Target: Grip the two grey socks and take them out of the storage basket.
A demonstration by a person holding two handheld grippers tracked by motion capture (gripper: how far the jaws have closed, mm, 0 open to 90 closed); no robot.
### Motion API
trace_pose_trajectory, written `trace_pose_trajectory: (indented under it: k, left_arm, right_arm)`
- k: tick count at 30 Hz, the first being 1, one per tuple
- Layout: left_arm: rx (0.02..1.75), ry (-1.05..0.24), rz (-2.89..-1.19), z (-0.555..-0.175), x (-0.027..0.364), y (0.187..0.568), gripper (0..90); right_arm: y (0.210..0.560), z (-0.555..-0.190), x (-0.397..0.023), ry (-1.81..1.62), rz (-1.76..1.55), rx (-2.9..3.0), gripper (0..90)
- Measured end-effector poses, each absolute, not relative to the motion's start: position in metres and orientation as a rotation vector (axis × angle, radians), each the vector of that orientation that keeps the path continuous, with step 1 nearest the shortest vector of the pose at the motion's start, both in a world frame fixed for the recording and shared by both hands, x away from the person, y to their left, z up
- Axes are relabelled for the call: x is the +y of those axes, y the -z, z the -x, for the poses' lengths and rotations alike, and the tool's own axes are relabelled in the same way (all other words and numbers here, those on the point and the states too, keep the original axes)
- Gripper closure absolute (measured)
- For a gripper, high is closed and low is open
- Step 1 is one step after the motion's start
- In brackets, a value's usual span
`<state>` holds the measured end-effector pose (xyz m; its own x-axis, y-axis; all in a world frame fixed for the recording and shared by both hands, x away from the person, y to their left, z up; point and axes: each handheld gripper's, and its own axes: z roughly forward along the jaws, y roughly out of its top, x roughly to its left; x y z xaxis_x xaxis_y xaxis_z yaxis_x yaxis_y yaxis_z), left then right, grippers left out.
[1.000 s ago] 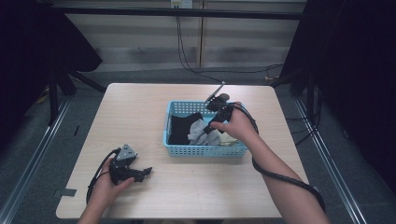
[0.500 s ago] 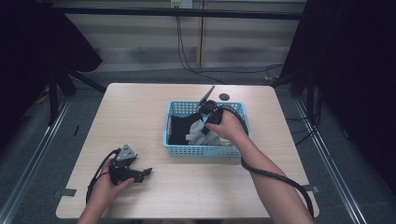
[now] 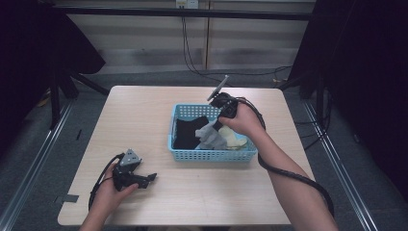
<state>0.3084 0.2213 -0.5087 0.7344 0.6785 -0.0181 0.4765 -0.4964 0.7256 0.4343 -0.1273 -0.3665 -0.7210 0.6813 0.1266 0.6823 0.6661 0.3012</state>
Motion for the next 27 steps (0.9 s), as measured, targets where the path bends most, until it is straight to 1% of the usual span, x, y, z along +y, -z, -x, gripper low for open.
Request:
trace_pose_trajectory:
  k: [10, 19, 27]
  left_arm:
    - [0.863, -0.348, -2.196, -0.308, 0.222, 0.509, 14.8]
    - [0.865, -0.349, -2.192, -0.308, 0.221, 0.509, 14.7]
    - [0.866, -0.349, -2.192, -0.308, 0.221, 0.509, 14.8]
  right_arm:
    - [0.343, -0.434, -0.149, 0.479, 1.191, -2.874, 88.9]
    - [0.314, -0.430, -0.174, 0.457, 1.213, -2.892, 88.9]
    - [0.298, -0.425, -0.195, 0.462, 1.225, -2.895, 88.8]
